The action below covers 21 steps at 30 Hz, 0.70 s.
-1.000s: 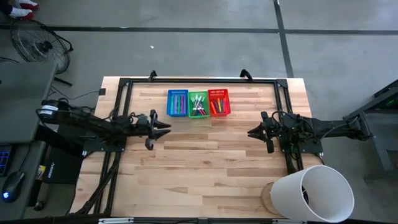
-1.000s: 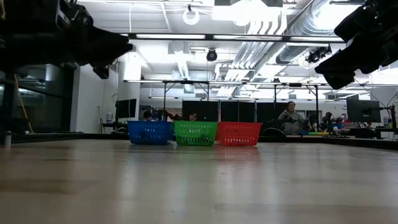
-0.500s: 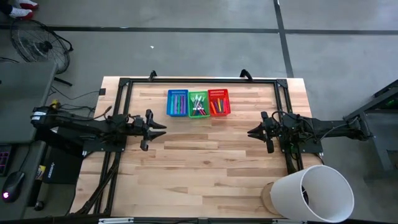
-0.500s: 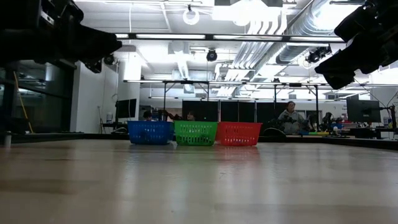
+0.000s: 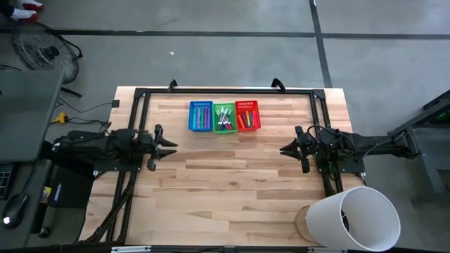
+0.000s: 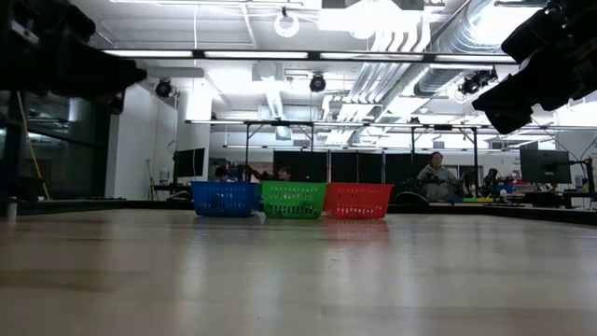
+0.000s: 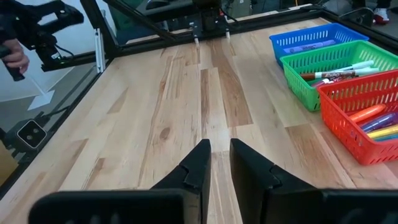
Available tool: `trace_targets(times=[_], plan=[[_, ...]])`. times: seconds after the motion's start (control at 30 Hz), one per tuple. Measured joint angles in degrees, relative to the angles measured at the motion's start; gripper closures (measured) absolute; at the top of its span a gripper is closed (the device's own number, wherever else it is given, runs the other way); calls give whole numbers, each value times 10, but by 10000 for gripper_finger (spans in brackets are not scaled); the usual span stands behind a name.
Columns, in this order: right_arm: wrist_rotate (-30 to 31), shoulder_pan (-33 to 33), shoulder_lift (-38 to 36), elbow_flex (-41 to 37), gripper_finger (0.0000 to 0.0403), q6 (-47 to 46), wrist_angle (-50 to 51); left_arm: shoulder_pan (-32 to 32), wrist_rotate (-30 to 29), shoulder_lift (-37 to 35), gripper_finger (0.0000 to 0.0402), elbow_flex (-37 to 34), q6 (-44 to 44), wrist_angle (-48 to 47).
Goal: Pick & Place Markers
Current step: Return to Home Position
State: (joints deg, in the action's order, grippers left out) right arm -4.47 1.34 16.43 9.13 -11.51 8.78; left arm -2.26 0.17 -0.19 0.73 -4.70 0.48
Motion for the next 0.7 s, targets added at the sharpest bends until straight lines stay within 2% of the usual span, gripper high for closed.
trace_targets(times=[0.17, 0.3, 0.7], plan=[[-1, 0, 3, 0, 351, 0, -1, 0, -21, 5, 298, 0, 0, 8], [0, 0, 8, 0, 351, 0, 0, 0, 8, 12, 298, 0, -1, -2], [0, 0, 8, 0, 350, 0, 0, 0, 6, 11, 298, 0, -1, 0]])
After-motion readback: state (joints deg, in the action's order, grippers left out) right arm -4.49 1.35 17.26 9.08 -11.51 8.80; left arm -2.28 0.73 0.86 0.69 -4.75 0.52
